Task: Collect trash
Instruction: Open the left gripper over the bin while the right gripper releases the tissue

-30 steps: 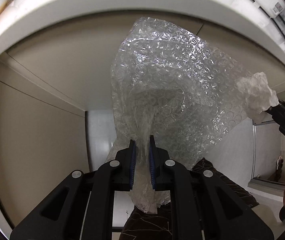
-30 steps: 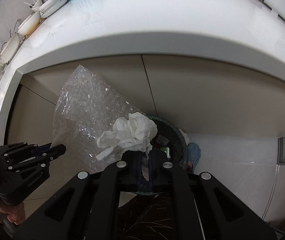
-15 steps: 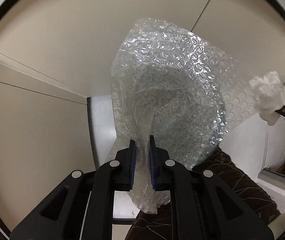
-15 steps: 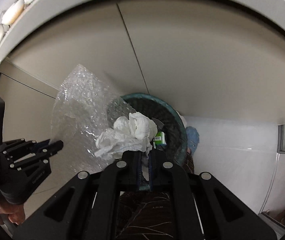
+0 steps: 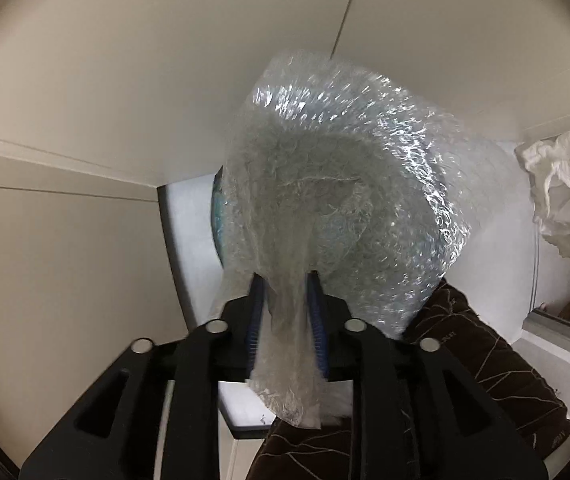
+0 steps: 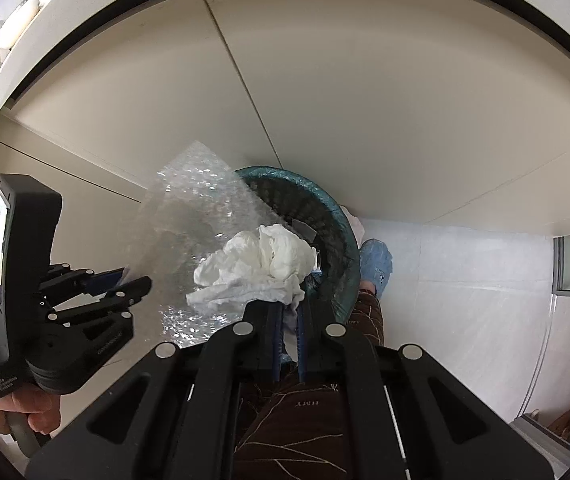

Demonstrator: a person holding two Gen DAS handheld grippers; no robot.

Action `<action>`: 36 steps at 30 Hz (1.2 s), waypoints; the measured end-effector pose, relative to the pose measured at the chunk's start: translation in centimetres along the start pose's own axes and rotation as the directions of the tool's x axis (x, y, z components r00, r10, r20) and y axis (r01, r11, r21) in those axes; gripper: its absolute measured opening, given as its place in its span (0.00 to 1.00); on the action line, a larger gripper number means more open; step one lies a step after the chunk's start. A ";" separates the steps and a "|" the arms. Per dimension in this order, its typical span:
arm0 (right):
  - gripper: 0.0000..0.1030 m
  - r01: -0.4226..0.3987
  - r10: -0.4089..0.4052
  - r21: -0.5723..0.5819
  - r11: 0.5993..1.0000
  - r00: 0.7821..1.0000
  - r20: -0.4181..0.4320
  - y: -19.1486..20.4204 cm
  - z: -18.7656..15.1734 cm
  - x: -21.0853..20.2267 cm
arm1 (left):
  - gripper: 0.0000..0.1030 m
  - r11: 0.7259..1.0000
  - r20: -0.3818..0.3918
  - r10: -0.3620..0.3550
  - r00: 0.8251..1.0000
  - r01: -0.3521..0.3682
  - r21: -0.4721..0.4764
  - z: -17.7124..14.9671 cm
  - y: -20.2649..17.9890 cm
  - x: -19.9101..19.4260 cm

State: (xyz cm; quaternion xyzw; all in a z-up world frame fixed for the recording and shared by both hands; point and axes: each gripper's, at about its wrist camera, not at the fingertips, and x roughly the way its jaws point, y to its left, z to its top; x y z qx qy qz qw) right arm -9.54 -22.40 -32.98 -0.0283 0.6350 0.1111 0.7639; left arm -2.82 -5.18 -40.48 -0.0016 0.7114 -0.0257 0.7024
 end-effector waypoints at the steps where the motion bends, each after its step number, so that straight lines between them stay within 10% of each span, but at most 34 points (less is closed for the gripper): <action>1: 0.05 0.000 0.000 0.002 1.000 1.000 0.000 0.0 0.1 -0.1 | 0.29 1.000 0.003 -0.001 1.000 0.001 0.003 0.1 0.0 -0.1; 19: 0.05 -0.034 0.033 -0.034 0.999 0.999 -0.028 1.7 0.9 1.9 | 0.94 0.994 0.226 -0.060 0.972 0.080 -0.078 -0.7 2.5 -4.0; 29: 0.08 -0.041 0.038 -0.058 0.997 0.998 -0.050 2.9 1.0 4.3 | 0.94 0.984 0.269 -0.062 0.961 0.104 -0.143 -1.4 5.2 -6.1; 36: 0.35 -0.034 0.030 -0.069 0.997 0.998 -0.050 3.2 1.1 4.2 | 0.94 0.981 0.240 -0.054 0.969 0.096 -0.166 -1.6 5.9 -5.5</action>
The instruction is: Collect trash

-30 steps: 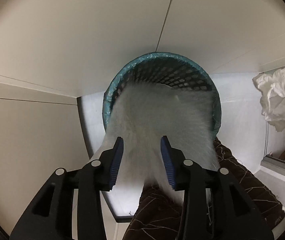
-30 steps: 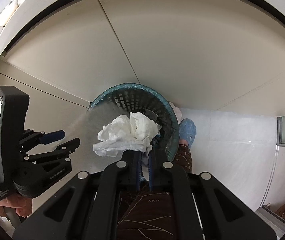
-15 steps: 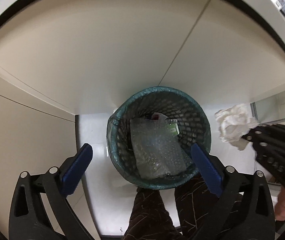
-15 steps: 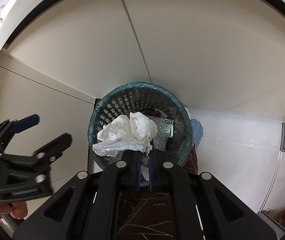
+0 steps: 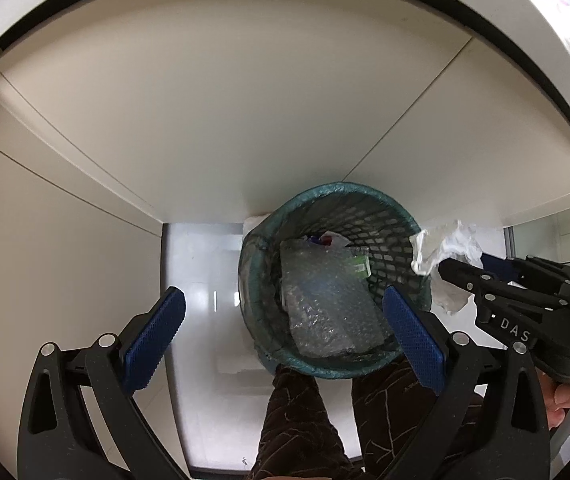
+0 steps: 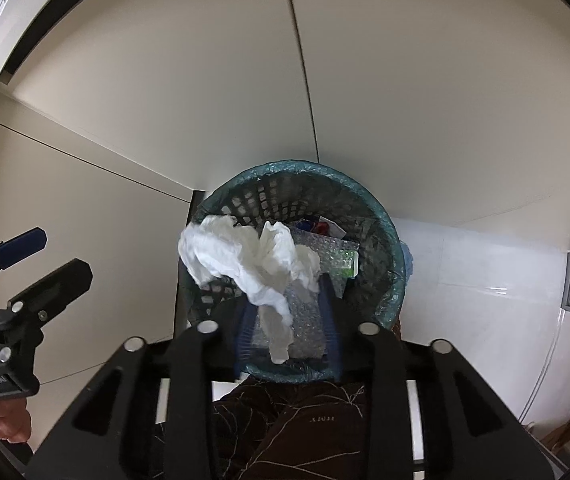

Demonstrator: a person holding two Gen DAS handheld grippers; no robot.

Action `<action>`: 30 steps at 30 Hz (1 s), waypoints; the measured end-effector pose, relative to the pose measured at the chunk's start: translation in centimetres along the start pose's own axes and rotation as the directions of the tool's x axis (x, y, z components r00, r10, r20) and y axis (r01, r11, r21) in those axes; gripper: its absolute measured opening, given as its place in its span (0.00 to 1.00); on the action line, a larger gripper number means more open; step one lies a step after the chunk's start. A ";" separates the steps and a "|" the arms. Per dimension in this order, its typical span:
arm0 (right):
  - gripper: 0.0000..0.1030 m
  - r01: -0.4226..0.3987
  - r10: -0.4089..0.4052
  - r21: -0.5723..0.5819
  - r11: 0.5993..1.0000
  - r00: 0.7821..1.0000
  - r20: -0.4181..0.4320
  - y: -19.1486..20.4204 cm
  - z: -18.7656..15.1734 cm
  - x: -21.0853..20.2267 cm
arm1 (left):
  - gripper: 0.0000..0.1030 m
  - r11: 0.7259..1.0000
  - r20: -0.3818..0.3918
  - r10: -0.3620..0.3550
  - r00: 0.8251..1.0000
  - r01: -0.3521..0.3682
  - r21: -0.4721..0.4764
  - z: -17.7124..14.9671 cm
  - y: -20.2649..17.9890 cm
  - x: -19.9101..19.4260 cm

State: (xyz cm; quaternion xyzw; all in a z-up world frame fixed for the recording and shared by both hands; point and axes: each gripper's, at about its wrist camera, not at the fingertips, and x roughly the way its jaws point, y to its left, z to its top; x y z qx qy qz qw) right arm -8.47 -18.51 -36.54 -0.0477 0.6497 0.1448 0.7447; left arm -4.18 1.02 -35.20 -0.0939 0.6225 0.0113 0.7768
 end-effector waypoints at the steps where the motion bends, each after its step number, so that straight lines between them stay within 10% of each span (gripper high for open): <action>1: 0.37 0.001 -0.001 -0.002 1.000 1.000 0.000 0.2 0.0 0.1 | 0.94 1.000 -0.006 0.001 1.000 -0.001 0.000 -0.1 0.1 0.1; 15: 0.89 0.075 -0.079 0.048 0.996 0.994 0.072 0.4 1.3 -4.0 | 0.94 0.999 -0.002 0.032 0.999 -0.032 0.008 0.8 -0.4 -2.5; 30: 0.93 0.120 -0.167 0.159 0.980 0.932 0.321 -0.3 1.3 -21.4 | 0.94 1.000 0.153 0.003 0.988 -0.007 0.028 4.1 -2.9 -17.7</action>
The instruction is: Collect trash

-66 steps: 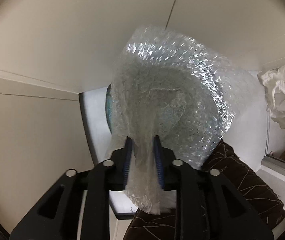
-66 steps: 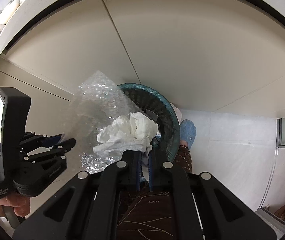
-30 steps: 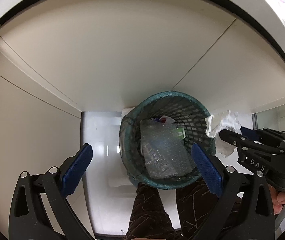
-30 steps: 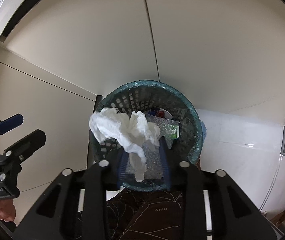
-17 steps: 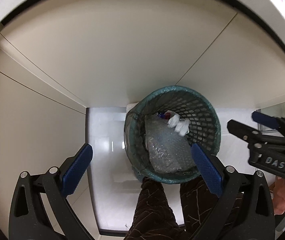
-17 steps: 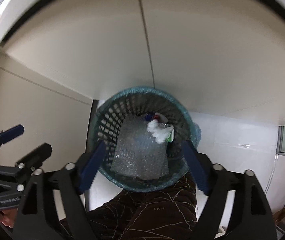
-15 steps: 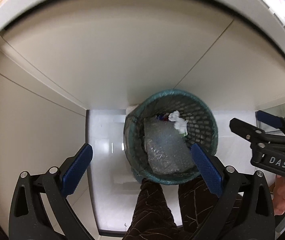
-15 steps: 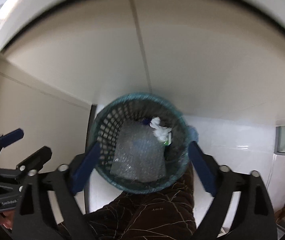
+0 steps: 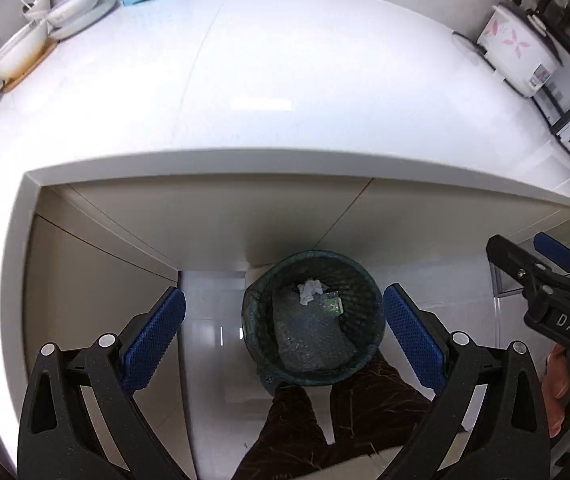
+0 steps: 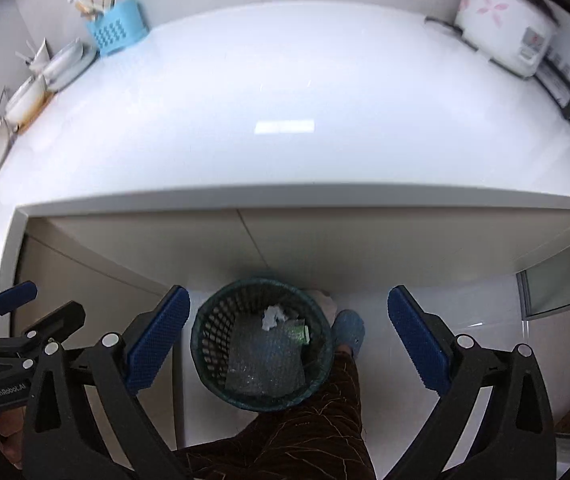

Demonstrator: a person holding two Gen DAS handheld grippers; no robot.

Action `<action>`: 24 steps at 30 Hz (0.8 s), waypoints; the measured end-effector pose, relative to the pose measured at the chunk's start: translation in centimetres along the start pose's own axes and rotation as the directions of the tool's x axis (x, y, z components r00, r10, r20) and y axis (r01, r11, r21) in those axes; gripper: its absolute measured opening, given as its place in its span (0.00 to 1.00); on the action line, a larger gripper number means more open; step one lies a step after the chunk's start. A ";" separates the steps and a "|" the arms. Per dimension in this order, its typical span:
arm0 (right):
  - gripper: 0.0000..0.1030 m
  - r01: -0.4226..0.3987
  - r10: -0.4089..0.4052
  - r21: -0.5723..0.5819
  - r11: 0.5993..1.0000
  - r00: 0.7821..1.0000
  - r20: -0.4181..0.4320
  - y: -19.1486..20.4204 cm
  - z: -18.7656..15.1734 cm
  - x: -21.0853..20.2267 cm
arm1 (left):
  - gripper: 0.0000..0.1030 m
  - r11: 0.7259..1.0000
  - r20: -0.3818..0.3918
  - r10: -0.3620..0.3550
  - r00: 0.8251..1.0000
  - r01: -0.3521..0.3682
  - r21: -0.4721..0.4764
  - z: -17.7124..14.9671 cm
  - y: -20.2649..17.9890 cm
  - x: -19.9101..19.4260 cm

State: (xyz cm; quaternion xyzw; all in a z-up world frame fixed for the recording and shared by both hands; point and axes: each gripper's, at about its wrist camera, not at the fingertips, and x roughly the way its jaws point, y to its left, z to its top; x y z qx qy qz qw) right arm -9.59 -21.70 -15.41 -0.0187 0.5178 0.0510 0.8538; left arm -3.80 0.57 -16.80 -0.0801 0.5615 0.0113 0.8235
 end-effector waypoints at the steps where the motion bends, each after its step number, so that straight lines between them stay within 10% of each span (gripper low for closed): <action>1: 0.93 -0.008 0.008 0.005 1.000 1.000 0.007 0.0 0.1 -0.9 | 0.94 1.000 0.002 0.000 1.000 0.000 -0.001 0.1 0.0 -0.8; 24: 0.92 0.010 -0.010 -0.015 1.000 1.000 0.027 1.0 -2.0 -5.5 | 0.94 0.999 0.038 0.020 0.999 -0.022 0.041 -1.4 -1.6 -4.8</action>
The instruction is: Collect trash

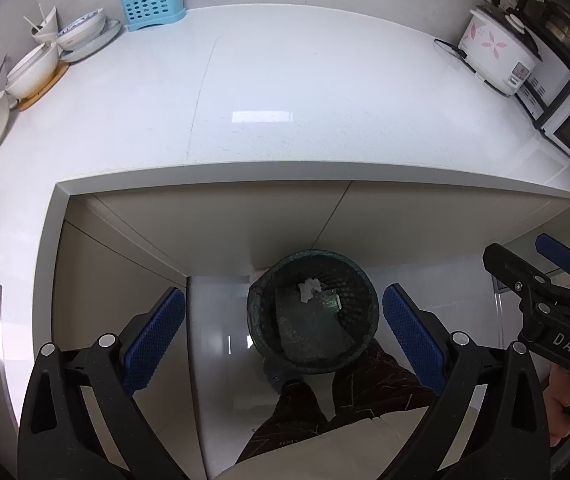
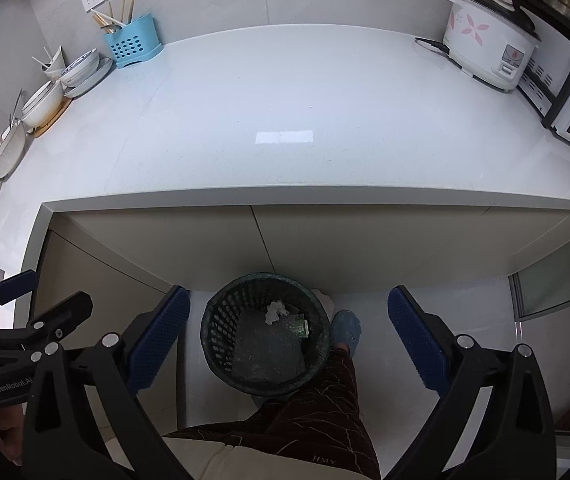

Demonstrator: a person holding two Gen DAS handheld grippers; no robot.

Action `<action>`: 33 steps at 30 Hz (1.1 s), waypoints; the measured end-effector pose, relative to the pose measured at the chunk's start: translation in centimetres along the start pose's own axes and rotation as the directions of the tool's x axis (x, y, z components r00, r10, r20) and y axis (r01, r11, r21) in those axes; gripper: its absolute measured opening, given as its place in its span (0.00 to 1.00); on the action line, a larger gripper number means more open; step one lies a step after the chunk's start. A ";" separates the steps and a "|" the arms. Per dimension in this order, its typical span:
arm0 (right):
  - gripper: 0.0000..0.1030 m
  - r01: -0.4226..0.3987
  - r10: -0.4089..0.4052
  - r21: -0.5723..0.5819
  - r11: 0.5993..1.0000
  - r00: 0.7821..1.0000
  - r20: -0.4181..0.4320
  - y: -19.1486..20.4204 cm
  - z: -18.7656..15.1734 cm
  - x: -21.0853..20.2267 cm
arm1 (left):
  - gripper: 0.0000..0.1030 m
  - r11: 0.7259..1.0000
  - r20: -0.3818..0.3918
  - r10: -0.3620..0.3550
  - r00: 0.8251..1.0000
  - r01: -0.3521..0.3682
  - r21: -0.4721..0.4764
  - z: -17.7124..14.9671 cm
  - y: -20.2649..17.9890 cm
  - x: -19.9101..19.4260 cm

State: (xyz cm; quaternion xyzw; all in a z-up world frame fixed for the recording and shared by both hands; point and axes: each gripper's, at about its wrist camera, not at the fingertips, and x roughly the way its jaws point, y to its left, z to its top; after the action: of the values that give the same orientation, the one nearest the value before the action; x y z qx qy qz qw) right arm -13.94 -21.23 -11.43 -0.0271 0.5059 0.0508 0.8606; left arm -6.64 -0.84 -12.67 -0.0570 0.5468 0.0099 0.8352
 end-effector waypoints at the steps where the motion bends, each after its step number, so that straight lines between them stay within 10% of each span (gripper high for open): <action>1: 0.93 0.002 -0.002 -0.001 1.000 1.000 0.000 0.0 0.0 0.0 | 0.94 1.000 -0.001 0.001 1.000 -0.001 0.001 0.0 0.0 0.0; 33: 0.93 0.004 -0.004 -0.011 1.000 1.000 -0.016 0.2 -0.3 0.3 | 0.94 1.000 0.011 -0.019 1.000 0.019 -0.001 -0.1 -0.1 -0.1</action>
State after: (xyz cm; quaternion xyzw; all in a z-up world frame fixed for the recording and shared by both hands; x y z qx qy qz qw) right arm -14.06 -21.01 -11.79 -0.0335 0.5125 0.0516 0.8565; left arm -6.81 -0.92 -12.60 -0.0625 0.5415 0.0025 0.8384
